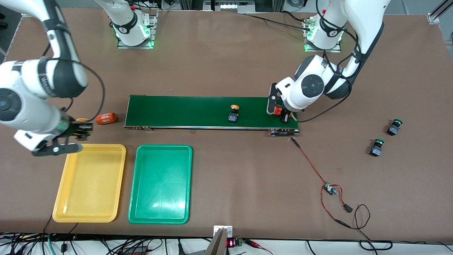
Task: Sort buttons by color to trays
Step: 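Carry the button toward the yellow tray while the left gripper places cylinder, then lower the button into the yellow tray while the left gripper withdraws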
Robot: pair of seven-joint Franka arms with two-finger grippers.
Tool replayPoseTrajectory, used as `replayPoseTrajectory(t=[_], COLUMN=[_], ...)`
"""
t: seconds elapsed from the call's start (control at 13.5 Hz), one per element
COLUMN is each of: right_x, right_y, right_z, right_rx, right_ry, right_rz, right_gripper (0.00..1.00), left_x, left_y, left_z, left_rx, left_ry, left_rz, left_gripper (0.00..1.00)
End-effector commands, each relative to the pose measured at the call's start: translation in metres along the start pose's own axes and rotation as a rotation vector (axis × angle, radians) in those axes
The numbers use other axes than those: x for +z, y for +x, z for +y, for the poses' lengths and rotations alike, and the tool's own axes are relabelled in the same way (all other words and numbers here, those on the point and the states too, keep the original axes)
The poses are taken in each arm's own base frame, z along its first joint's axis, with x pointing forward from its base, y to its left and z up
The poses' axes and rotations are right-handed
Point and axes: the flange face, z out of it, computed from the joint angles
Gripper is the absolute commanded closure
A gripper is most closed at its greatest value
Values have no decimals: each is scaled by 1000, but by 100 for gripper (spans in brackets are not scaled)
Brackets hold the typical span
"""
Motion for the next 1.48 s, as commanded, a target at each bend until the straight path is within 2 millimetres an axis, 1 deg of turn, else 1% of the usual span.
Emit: replayPoseTrajectory(t=[0.0, 0.07, 0.15, 0.22, 0.3, 0.37, 0.44, 0.52, 0.59, 0.67, 0.74, 0.81, 0.96, 1.04, 1.11, 1.18, 1.26, 1.33, 1.41], right_x=[40, 58, 78, 106, 124, 139, 150, 160, 173, 182, 194, 202, 206, 209, 215, 217, 215, 210, 200], right_y=[14, 22, 26, 29, 34, 39, 42, 44, 46, 50, 52, 52, 53, 53, 52, 52, 53, 52, 46], right_z=[50, 55, 69, 79, 85, 91, 92, 93, 93, 92, 92, 91, 89, 88, 88, 87, 86, 85, 81], right_rx=[-50, -74, -59, -42, -35, -29, -27, -24, -17, -16, -16, -15, -15, -16, -14, -9, -9, -20, -21], right_ry=[-26, -31, -34, -26, -24, -24, -22, -19, -11, -14, -12, -9, -7, -5, -2, 0, -1, -1, 8], right_rz=[39, 64, 81, 80, 111, 143, 163, 172, 190, 233, 254, 263, 265, 261, 256, 253, 253, 249, 229], right_gripper=[93, 93, 93, 92, 92, 92, 91, 91, 91, 90, 90, 90, 86, 70, 22, 13, 0, 0, 0], left_x=[-1, -6, -17, -32, -51, -77, -100, -120, -129, -128, -123, -117, -98, -87, -75, -64, -53, -47, -50], left_y=[8, 9, 7, 5, 2, -11, -39, -71, -116, -160, -208, -239, -287, -314, -338, -357, -377, -388, -397], left_z=[5, 5, 4, 2, 2, -3, -13, -23, -33, -38, -44, -50, -58, -60, -60, -57, -52, -49, -52], left_rx=[21, 28, 24, 17, 8, -21, -64, -123, -201, -276, -357, -412, -500, -547, -618, -715, -831, -931, -999], left_ry=[11, 15, 33, 58, 83, 117, 155, 189, 204, 201, 192, 186, 162, 148, 129, 108, 86, 71, 75], left_rz=[-4, -7, -8, -10, -18, -24, -22, -17, -7, 3, 22, 41, 74, 81, 113, 175, 229, 264, 277], left_gripper=[45, 0, 0, 0, 0, 0, 0, 0, 0, 0, 0, 0, 0, 0, 0, 0, 0, 0, 0])
